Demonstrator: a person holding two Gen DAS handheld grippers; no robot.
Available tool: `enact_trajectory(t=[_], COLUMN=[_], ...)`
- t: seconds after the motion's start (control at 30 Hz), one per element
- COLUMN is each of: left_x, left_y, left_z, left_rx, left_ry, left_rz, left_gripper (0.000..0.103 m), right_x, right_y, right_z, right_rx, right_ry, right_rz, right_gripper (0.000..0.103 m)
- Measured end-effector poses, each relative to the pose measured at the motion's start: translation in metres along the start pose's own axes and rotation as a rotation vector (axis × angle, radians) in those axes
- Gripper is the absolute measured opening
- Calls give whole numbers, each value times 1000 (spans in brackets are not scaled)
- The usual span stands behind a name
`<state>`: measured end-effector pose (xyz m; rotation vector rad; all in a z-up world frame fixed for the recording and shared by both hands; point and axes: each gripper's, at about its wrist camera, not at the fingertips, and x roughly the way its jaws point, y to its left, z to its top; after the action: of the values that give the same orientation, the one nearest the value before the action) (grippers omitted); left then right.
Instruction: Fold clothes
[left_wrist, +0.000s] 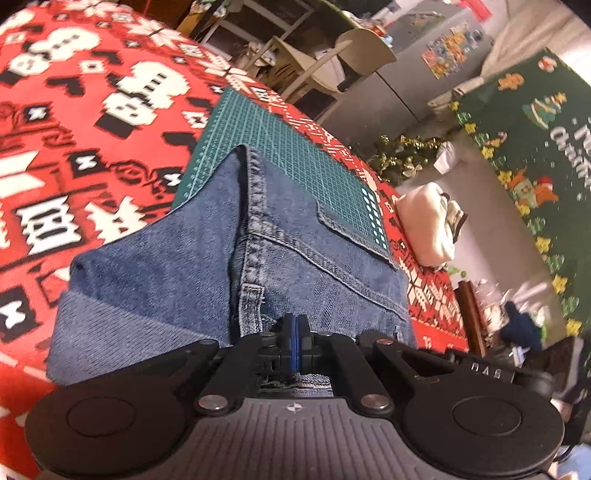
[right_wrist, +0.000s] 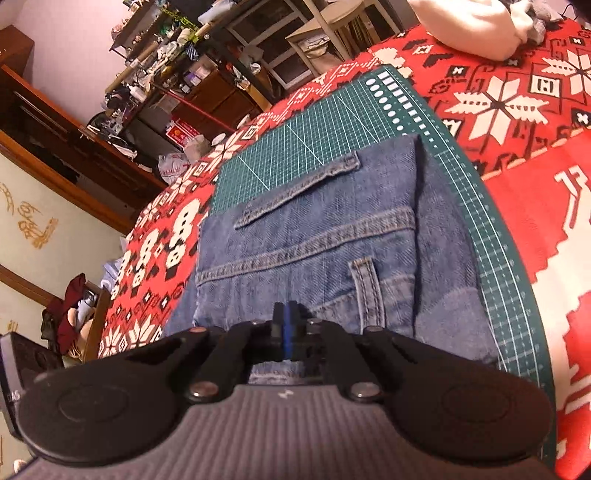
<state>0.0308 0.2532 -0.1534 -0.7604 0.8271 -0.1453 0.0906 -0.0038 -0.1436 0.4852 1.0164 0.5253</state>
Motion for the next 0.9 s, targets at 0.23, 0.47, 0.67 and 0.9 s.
enact_trajectory(t=[0.23, 0.47, 0.67, 0.9], left_x=[0, 10, -3, -19], left_y=[-8, 0, 0, 7], left_z=[11, 14, 9, 10], left_rx=[36, 7, 31, 24], left_ry=[-79, -60, -45, -77], left_rz=[-41, -25, 37, 130], left_gripper=[3, 3, 3, 3], right_x=[-13, -4, -15, -44], right_y=[11, -3, -15, -44], right_z=[-1, 8, 7, 11], right_rx=[-24, 5, 71, 168], right_ry=[-54, -73, -80, -131], right_rz=[4, -52, -48, -123], right_gripper=[8, 0, 0, 8])
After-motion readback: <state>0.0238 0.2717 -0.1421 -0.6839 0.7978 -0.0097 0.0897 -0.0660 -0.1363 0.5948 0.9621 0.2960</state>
